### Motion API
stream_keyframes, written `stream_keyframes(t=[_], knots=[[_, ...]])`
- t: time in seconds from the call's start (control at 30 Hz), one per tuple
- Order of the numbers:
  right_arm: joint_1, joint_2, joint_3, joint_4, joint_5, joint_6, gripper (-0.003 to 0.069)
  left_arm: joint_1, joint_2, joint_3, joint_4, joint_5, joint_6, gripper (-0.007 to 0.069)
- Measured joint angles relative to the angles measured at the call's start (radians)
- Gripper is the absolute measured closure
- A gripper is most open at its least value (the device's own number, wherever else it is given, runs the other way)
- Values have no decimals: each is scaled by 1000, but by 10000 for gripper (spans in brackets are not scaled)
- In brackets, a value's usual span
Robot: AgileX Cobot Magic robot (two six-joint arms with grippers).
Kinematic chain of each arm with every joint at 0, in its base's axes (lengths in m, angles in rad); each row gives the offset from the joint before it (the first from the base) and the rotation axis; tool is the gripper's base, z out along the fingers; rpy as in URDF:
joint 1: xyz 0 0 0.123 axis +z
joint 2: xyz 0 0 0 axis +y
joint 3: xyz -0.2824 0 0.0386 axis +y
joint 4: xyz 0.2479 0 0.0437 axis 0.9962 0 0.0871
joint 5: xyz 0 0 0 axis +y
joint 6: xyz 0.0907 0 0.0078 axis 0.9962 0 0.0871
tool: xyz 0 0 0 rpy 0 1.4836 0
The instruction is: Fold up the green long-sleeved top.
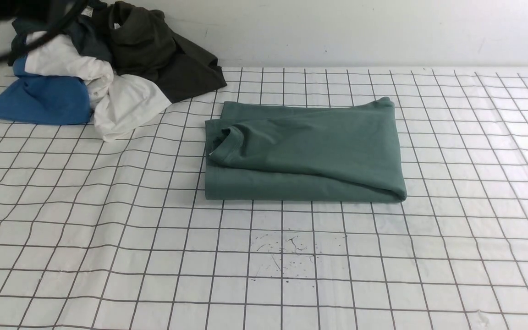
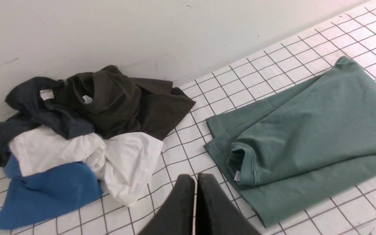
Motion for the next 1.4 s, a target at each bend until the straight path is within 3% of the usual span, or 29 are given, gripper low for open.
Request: stream_keyframes(t=[0.1,0.23,0.3,0.57,1.03,1.23,1.4], knots=[[37,-117,61,-60,-38,27,673,0,-240,271,0,-71,-3,631],[78,-205,145,-154,-88,62,673,0,-413,457,7,-81,-20,631],[112,-281,251,-278,-127,147,671,0,-567,625,32,-125,-29,631],[138,-529,669,-467,-197,329,671,0,-936,901,52,-181,-117,631],[139,-1365,1549,-405,-471,358,669,0,-981,980,73,-265,-123,631],[139,-1528,1840,-403,-689,358,669,0,-981,980,76,-264,-122,631],[173,-1604,1951,-388,-782,359,669,0,-981,980,76,-264,-121,631]])
